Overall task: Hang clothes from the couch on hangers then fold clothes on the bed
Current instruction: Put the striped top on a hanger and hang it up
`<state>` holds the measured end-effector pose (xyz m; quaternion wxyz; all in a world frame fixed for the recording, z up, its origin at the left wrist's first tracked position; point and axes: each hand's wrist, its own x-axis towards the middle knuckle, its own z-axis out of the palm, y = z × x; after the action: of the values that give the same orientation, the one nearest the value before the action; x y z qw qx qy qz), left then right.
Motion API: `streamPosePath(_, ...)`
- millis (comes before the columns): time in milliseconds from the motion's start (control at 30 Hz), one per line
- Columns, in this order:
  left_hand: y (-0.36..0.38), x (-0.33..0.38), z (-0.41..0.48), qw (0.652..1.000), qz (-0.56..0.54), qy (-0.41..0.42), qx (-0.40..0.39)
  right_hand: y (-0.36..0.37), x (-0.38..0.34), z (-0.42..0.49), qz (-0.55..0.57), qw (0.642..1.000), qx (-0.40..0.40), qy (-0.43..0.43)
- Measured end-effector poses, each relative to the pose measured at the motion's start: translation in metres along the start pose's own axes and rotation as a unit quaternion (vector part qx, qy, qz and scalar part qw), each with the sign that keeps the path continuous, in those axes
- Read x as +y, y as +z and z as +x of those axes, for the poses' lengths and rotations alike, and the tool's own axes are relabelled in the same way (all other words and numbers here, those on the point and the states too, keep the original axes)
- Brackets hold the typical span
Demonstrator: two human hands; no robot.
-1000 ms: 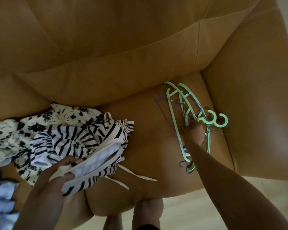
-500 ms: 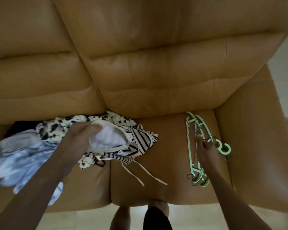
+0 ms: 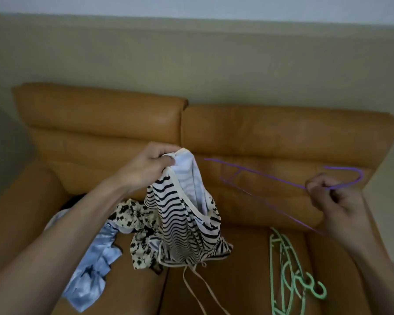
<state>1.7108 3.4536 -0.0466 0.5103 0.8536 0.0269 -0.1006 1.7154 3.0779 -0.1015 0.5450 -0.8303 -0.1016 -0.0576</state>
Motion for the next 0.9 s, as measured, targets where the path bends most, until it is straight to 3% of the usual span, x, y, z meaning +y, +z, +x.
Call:
streamPosePath(233,-0.035,0.037,-0.014,0.995,0.046,0.069,-0.063,0.012,-0.078,0.03,-0.151,0.974,-0.086,-0.146)
streamPosePath(367,-0.045,0.057,-0.016,0.99,0.025,0.11,-0.079,0.044,-0.106,0.04,-0.183,0.959,-0.114,-0.182)
streamPosePath(533,-0.04,0.076,-0.016,0.977,0.077,0.186,-0.076,0.091,-0.134,0.042,-0.171,0.95,-0.136,-0.222)
streamPosePath(900,-0.026,0.054,-0.017,0.95,0.18,0.255,-0.035,0.098,-0.136,0.056,-0.066,0.981,-0.081,-0.166)
